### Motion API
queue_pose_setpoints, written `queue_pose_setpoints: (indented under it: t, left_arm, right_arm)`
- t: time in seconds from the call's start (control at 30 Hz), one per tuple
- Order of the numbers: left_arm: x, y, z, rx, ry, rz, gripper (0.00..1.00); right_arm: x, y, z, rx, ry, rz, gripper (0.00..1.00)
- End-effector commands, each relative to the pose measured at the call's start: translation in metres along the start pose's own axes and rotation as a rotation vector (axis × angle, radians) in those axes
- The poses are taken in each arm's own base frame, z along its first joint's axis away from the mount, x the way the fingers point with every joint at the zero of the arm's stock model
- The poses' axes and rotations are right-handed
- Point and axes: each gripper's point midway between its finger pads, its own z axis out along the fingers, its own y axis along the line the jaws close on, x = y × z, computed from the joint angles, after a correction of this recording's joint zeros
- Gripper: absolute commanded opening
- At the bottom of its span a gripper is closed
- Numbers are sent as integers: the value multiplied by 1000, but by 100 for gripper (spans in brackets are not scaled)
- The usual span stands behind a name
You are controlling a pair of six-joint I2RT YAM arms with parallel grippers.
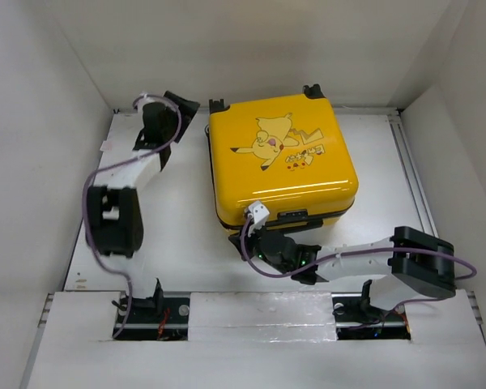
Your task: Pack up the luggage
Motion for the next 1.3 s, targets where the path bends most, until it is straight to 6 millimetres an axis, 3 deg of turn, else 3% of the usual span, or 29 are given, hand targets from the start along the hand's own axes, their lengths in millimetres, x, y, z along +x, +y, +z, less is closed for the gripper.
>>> queue_pose_setpoints:
  t: [0.0, 0.1, 0.13, 0.17, 0.2, 0.23, 0.4, 0.43, 0.5, 0.53, 0.57, 0.63, 0.7, 0.77, 0.8, 0.83, 0.9, 0.93, 0.97, 1.0, 1.07, 1.1, 1.13, 1.2, 1.23, 1.27]
  left_arm:
    - [13, -27, 53, 31, 151, 56, 92]
    - [6, -36, 97, 39, 183, 100, 95]
    - [9, -35, 103, 35, 202, 108, 96]
    - [2, -47, 110, 54, 190, 98, 96]
    - [15, -38, 117, 59, 235, 78, 96]
    - [12, -37, 122, 82, 230, 62, 97]
    - [29, -40, 145, 141, 312, -18, 97]
    - [40, -32, 149, 145, 346, -39, 96]
    - [43, -43, 152, 195, 339, -86, 92]
    - [49, -37, 151, 197, 354, -112, 84]
    - [45, -44, 151, 240, 333, -126, 78]
    - [54, -50, 148, 267, 357, -190, 67]
    - [60, -60, 144, 328, 359, -223, 36]
    - [71, -56, 140, 322, 379, -281, 20]
    - [69, -54, 141, 323, 364, -294, 2]
    - [64, -61, 138, 355, 342, -299, 0]
    - [57, -51, 134, 341, 305, -356, 0]
    - [51, -58, 128, 390, 275, -358, 0]
    - [41, -53, 125, 391, 246, -360, 0]
    - [28, -37, 117, 362, 209, -378, 0]
    - [13, -25, 102, 367, 159, -356, 0]
    - [2, -16, 94, 357, 125, -349, 0]
    - [-8, 15, 74, 297, 75, -367, 0]
    - [-23, 31, 44, 305, -1, -368, 0]
    - [-21, 60, 17, 247, -31, -385, 0]
    - [-23, 70, 4, 230, -66, -390, 0]
  right_arm:
    - [33, 53, -26, -220, 137, 17, 0]
    - [29, 59, -34, -235, 129, 25, 0]
    - [31, 61, -38, -240, 138, 20, 0]
    - [31, 61, -40, -236, 146, 28, 0]
    - [33, 60, -40, -232, 154, 25, 0]
    - [29, 64, -40, -245, 151, 37, 0]
    - [25, 68, -37, -243, 156, 35, 0]
    - [25, 68, -37, -243, 156, 35, 0]
    - [34, 67, -35, -232, 172, 25, 0]
    - [30, 70, -34, -236, 165, 28, 0]
    - [29, 68, -33, -222, 159, 37, 0]
    - [28, 67, -33, -213, 155, 46, 0]
    - [30, 60, -32, -184, 149, 42, 0]
    - [24, 63, -31, -190, 136, 34, 0]
    - [24, 63, -30, -191, 135, 23, 0]
    - [21, 61, -26, -183, 129, 27, 0]
    - [13, 57, -25, -175, 113, 37, 0]
    - [11, 47, -24, -159, 109, 43, 0]
    - [-2, 46, -24, -167, 81, 50, 0]
    - [-3, 39, -24, -160, 79, 55, 0]
    - [-10, 17, -23, -143, 70, 53, 0]
    - [-23, 12, -24, -143, 44, 57, 0]
    - [-25, 3, -24, -133, 38, 48, 0]
    - [-39, -20, -24, -111, 17, 56, 0]
    - [-38, -31, -23, -94, 29, 41, 0]
    - [-46, -46, -23, -76, 19, 42, 0]
